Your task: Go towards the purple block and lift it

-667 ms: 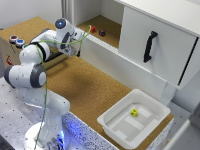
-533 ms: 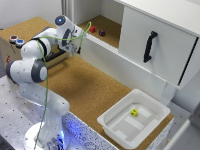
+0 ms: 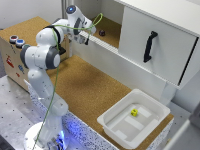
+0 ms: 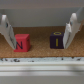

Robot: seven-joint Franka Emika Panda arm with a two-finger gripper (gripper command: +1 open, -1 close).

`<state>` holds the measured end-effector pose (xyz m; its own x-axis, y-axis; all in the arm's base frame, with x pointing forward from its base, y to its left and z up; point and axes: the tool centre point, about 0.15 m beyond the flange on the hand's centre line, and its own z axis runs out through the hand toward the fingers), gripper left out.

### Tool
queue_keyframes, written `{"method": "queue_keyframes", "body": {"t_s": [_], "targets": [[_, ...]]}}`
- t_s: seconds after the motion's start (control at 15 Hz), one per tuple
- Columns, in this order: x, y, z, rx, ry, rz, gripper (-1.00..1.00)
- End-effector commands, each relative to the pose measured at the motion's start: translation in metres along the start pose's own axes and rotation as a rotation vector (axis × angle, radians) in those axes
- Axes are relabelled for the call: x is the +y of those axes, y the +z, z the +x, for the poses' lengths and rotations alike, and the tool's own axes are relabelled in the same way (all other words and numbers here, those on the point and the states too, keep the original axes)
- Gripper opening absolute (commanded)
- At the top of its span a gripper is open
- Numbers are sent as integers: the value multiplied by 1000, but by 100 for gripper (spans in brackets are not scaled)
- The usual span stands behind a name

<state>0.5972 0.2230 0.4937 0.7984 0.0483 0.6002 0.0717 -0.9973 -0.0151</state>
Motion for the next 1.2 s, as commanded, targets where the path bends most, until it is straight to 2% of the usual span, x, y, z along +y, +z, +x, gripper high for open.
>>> {"method": "queue_keyframes", "body": {"t_s": [0.0,0.33,0.87,0.93,1.13], "targets": [[6,28,32,-66,68,-145,100],[19,46,45,-68,105,-183,100],[31,77,67,-89,140,-201,100],[32,80,71,-91,143,-198,-100],[32,85,80,-98,125,-204,-100]]}}
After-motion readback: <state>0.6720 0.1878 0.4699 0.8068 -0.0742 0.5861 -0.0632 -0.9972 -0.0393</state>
